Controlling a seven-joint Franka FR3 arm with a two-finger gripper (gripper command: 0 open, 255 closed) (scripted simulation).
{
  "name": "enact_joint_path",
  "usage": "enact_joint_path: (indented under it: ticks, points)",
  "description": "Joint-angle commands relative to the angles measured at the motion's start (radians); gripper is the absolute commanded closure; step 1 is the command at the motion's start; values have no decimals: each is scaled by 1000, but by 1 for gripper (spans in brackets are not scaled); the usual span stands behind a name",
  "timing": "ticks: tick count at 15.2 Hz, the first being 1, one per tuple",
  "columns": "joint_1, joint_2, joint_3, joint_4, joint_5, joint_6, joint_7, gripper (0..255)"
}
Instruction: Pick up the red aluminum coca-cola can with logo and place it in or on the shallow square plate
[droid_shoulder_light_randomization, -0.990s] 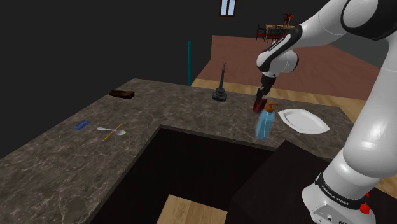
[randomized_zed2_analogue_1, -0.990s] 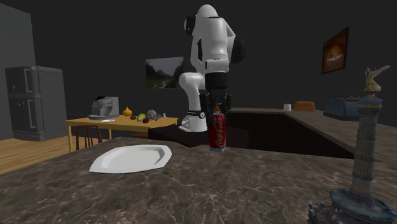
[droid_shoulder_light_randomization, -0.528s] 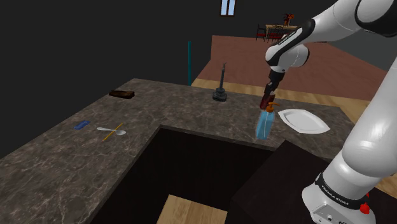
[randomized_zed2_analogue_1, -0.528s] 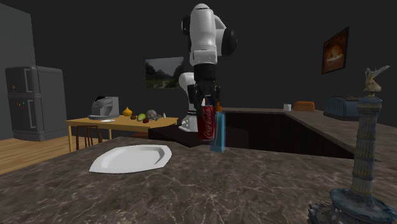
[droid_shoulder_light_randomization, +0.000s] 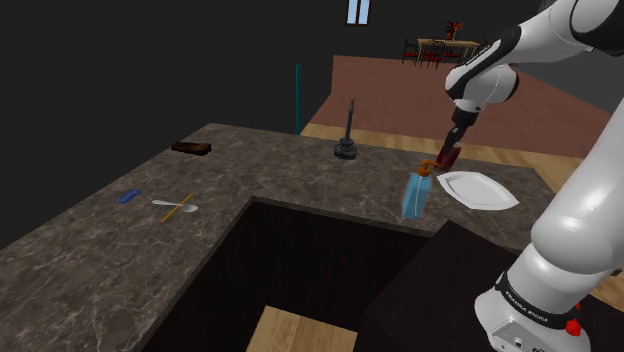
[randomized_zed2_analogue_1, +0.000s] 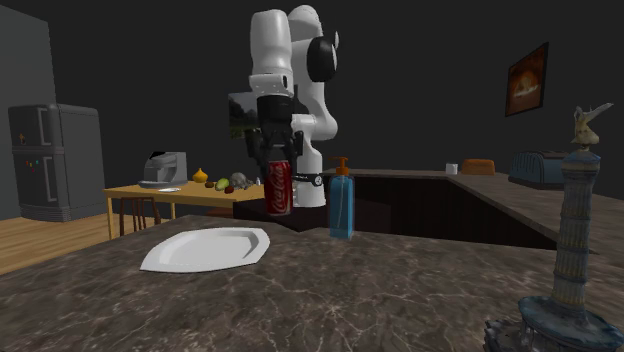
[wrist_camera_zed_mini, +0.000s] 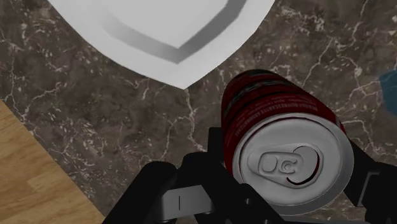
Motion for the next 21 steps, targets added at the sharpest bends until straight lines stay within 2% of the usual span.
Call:
enact_joint_path:
  ticks: [1,11,21]
  points:
    - [-29,-5,-24,3,0,-10,-54,255]
    - [-180,72,-119,124,68,-96,-330,255]
    - [-206,166,-89,83,163,13,-399,255]
